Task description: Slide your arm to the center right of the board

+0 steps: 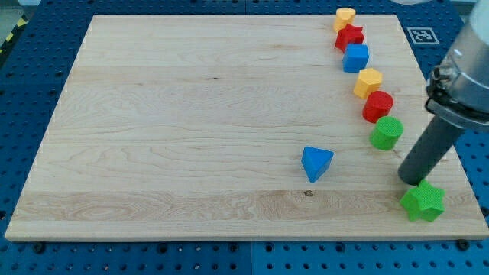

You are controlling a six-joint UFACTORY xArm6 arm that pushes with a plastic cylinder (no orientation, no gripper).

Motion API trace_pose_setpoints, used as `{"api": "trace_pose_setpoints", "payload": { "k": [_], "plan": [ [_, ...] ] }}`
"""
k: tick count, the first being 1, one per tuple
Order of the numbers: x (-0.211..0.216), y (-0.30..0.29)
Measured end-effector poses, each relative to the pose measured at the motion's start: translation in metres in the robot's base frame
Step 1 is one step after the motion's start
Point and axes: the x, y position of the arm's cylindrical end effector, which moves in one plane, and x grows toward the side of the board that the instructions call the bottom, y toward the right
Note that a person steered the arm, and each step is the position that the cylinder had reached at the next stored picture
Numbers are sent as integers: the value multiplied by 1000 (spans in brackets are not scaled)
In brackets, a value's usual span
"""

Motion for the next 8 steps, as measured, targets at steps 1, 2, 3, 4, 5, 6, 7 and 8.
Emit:
{"api": "trace_pose_setpoints", "payload": {
  "k": [1, 2, 3, 4, 5, 6, 7, 8],
  "plan": [
    [-15, 25],
    [-44, 33],
    [-72, 49],
    [-91, 66],
    [-117, 70],
    [-138, 70],
    [-136, 70],
    [-136, 70]
  ]
}}
